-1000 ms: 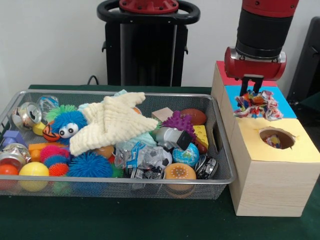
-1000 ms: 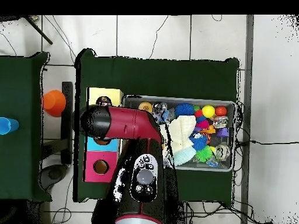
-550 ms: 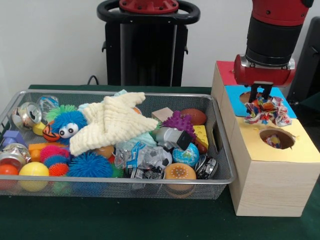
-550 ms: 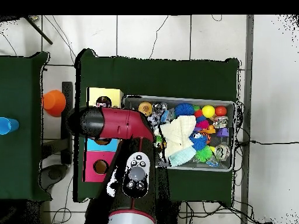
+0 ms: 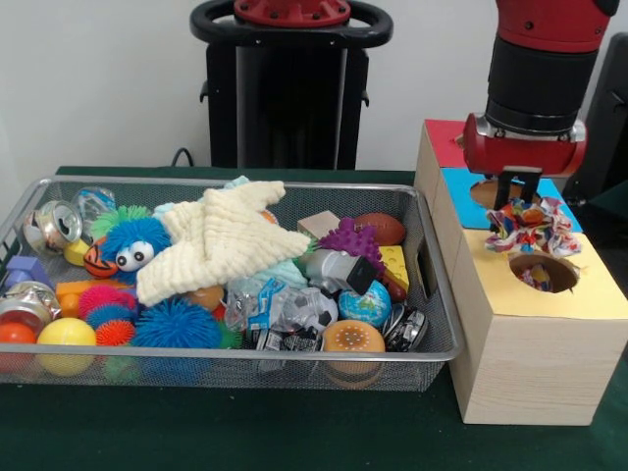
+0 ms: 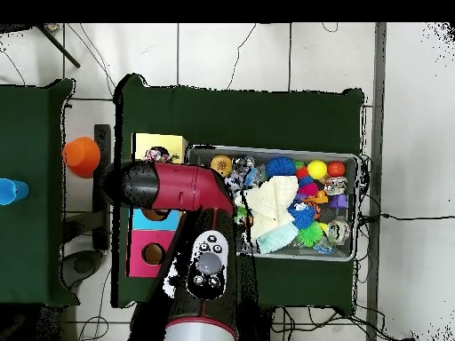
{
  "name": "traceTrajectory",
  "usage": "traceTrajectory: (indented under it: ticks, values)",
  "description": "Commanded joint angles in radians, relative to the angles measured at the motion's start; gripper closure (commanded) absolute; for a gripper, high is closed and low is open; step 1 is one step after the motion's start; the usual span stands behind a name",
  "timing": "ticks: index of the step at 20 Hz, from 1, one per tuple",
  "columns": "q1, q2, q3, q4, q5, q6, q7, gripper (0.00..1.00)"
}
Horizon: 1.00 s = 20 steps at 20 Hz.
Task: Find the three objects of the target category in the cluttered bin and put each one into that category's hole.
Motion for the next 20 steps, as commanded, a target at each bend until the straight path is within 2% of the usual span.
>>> traceTrajectory:
  ticks: [1, 20]
  values:
    - [-0.005, 0.042, 0.017, -0.033, 0.042, -0.065, 0.256, 1.00]
    - [-0.006, 0.084, 0.062, 0.009, 0.064, -0.162, 0.245, 1.00]
